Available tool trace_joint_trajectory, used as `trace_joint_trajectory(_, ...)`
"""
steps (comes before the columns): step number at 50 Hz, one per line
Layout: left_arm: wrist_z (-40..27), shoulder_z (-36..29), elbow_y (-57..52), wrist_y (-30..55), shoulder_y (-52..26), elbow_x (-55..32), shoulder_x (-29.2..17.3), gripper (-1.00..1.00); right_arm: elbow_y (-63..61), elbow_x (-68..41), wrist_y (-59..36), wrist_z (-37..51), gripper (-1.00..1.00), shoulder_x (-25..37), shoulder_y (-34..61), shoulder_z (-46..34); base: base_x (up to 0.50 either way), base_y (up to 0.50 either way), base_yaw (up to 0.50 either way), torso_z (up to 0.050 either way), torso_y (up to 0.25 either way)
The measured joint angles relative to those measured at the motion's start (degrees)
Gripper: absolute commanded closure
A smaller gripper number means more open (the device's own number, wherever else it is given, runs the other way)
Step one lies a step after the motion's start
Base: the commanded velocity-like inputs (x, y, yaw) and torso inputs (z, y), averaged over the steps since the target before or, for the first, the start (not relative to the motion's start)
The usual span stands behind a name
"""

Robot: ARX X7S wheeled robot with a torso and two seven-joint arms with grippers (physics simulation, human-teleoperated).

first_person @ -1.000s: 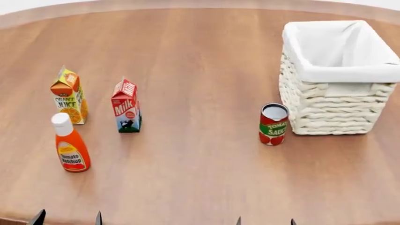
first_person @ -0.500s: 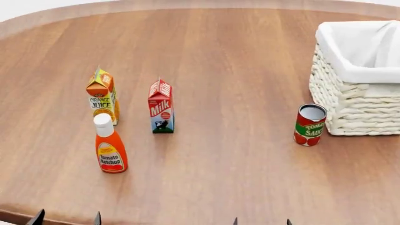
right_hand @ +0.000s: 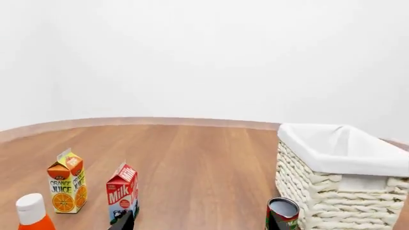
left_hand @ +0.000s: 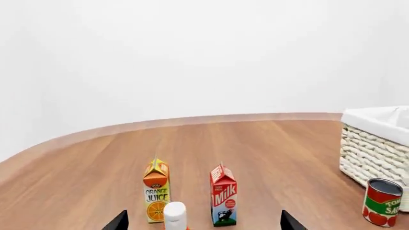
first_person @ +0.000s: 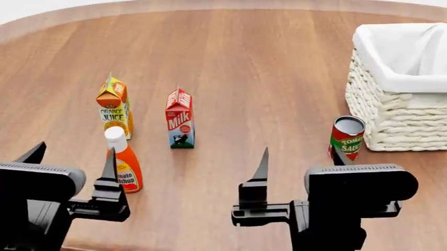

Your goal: Pick the milk and place it in the basket.

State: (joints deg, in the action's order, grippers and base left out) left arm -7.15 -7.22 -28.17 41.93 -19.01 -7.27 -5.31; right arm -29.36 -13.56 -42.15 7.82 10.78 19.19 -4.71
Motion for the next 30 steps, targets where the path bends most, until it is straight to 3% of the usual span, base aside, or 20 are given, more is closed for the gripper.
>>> trace_joint_trajectory(8,-0.5,0.5,-3.0,4.7,-3.3,-1.4,0.1,-1.00,-3.8,-1.1,-5.2,0.4,-1.00,1.1,3.2,-0.1,0.04,0.00,0.00,0.000,0.000)
trace_joint_trajectory(30,-1.9,1.0,-4.6,7.2,-5.9,-3.5,-0.6,-1.00,-6.0,-2.9,-7.0,0.0,-1.00,2.4,5.2,-0.1,0.50,0.00,0.00,0.000,0.000)
